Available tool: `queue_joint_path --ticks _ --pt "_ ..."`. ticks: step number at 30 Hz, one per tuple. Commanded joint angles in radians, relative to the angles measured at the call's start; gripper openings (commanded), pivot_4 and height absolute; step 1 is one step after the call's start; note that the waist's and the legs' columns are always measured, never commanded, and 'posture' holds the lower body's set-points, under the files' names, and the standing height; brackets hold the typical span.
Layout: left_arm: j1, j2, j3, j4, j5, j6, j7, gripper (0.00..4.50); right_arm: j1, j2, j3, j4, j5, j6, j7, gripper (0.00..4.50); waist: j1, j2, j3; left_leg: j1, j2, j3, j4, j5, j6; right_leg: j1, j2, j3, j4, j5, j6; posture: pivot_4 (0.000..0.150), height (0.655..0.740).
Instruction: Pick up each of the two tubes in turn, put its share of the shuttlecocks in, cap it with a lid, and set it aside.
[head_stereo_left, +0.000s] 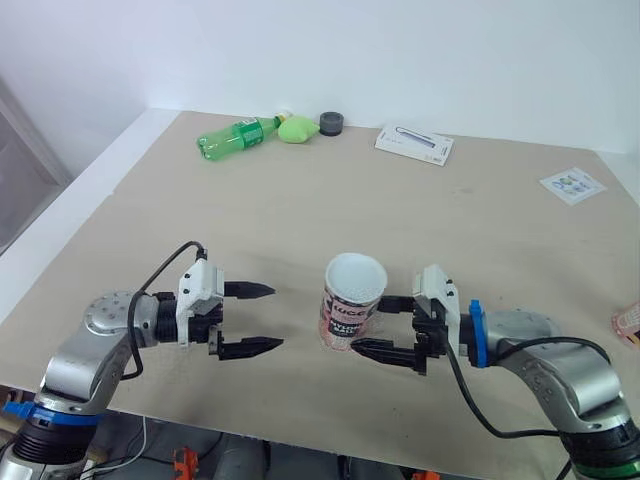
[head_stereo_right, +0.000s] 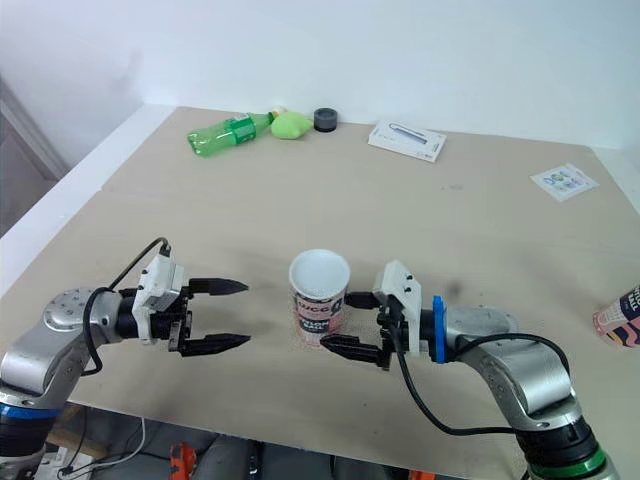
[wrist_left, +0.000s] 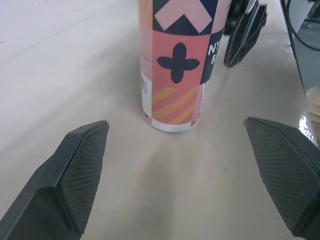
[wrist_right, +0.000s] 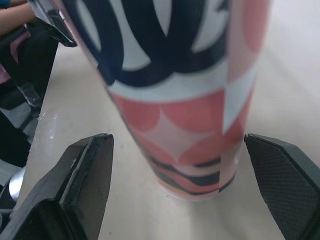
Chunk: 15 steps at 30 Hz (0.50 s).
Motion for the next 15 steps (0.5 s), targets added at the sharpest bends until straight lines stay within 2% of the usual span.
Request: queue_joint_path --ticks 1,15 --pt "0.001 0.015 0.024 -0.038 -0.027 0.004 0.02 4.5 -0.031 0.028 0.015 -0.007 0.009 -0.026 -0.002 4.48 0.0 0.0 0.0 0.0 0.0 0.0 0.0 0.0 0.0 0.0 0.0 0.0 0.0 0.0 0.0 0.15 0.7294" --pt "0.015 0.023 0.014 -0.035 -0.033 -0.006 0.047 4.5 -0.083 0.144 0.087 0.097 -0.054 -0.102 -0.027 4.48 0.0 0.0 0.0 0.001 0.01 0.001 0.0 0.0 0.0 -0.002 0.01 0.0 0.0 0.003 -0.009 0.15 0.7294"
